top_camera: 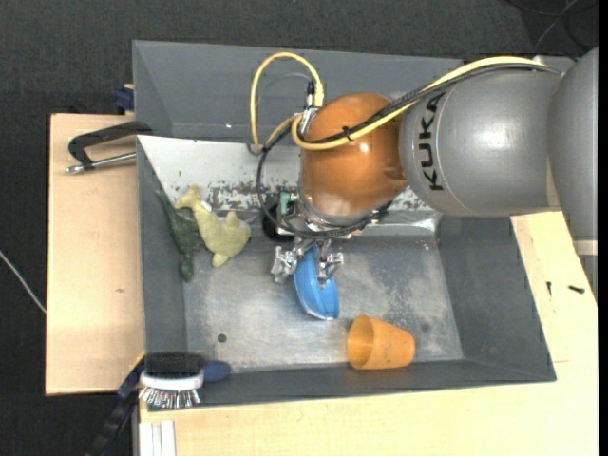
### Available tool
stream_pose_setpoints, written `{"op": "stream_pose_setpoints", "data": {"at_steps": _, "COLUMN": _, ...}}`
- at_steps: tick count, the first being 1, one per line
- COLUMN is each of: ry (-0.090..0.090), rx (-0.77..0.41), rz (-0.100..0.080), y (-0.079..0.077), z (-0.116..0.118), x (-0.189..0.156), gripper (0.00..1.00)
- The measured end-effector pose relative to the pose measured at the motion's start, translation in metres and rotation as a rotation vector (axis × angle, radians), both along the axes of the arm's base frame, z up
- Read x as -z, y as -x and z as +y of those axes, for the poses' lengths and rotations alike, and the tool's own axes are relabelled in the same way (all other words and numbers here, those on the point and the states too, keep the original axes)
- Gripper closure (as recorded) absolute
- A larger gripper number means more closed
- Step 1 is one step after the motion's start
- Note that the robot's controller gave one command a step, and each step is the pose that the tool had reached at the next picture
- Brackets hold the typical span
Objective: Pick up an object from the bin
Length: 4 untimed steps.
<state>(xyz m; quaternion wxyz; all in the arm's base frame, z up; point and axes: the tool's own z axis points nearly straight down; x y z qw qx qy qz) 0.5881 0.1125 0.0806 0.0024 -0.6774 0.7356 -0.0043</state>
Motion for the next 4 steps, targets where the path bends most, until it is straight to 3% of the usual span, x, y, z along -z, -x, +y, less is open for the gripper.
{"op": "stream_pose_setpoints", "data": {"at_steps": 2, "ry": -0.008, "rx": 0.008, "rz": 0.002, "y": -0.005, "z": 0.001, "x": -0.028, "gripper": 1.0}}
{"op": "stream_pose_setpoints", "data": {"at_steps": 3, "ry": -0.008, "rx": 0.011, "rz": -0.001, "y": -0.007, "z": 0.003, "x": -0.082, "gripper": 1.0}}
{"op": "stream_pose_setpoints", "data": {"at_steps": 4, "ry": -0.008, "rx": 0.014, "rz": 0.002, "y": -0.009, "z": 0.004, "x": -0.101, "gripper": 1.0}}
